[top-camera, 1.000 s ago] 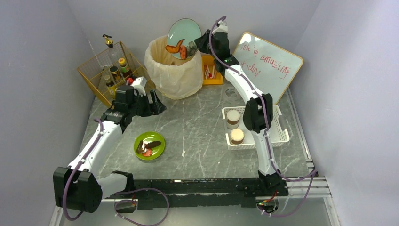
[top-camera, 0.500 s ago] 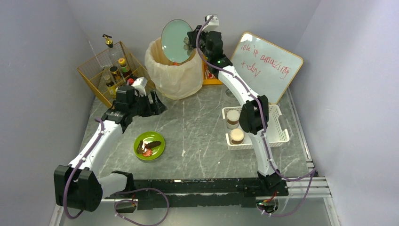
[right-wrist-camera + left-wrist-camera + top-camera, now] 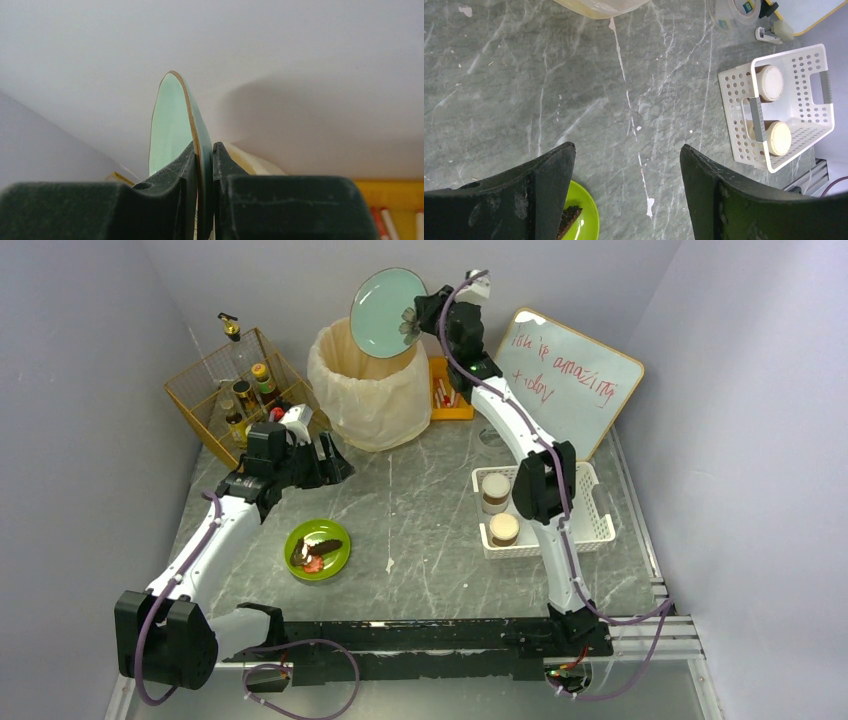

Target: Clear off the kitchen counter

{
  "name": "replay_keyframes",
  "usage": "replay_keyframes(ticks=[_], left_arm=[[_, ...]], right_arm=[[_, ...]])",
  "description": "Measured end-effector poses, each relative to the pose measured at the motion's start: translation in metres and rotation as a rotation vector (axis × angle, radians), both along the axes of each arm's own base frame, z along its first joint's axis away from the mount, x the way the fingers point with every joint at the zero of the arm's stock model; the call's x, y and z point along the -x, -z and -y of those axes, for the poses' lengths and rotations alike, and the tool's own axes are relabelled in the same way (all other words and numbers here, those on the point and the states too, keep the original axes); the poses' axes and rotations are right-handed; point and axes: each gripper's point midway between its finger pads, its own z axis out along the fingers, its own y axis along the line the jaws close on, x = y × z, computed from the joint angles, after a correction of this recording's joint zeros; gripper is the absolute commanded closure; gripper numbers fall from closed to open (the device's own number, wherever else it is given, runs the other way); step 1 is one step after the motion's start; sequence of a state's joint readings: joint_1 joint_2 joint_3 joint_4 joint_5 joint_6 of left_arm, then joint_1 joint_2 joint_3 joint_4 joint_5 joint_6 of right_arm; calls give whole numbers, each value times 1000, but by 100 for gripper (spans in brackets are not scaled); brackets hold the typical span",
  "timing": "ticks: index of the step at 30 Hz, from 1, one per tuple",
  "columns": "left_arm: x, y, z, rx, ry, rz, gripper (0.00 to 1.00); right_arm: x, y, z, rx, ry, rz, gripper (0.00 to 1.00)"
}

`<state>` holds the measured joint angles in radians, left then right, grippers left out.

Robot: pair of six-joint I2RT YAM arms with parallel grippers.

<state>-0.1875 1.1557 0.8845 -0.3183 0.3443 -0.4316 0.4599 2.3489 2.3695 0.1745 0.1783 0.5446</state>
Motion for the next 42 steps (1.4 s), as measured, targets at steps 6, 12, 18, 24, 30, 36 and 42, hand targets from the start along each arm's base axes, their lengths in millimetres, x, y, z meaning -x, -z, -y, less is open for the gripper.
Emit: replay_keyframes(ticks=[6,12,18,24,30,36,42], left_arm=[[-1,-1,0,1,0,6,19],[-1,-1,0,0,2,9,19],[-3,-2,3,10,18,16,19],[-5,13,7,5,45,-25,18],[-6,18,7,-6,56,-34,18],[-7,30,8,-16,66,-65,18],[-9,34,11,-8,78,-74,19]], right_arm=[[-4,25,42,-240,-7,-171,100],[18,40,121,-362,71,-290,100],[98,1,190,-388,179,-259,100],[198,-50,238,-427,263,-140,100],[263,-17,284,-391,459,-190,100],[303,82,311,-284,636,-438,100],[345,148,331,-216,769,-606,100]])
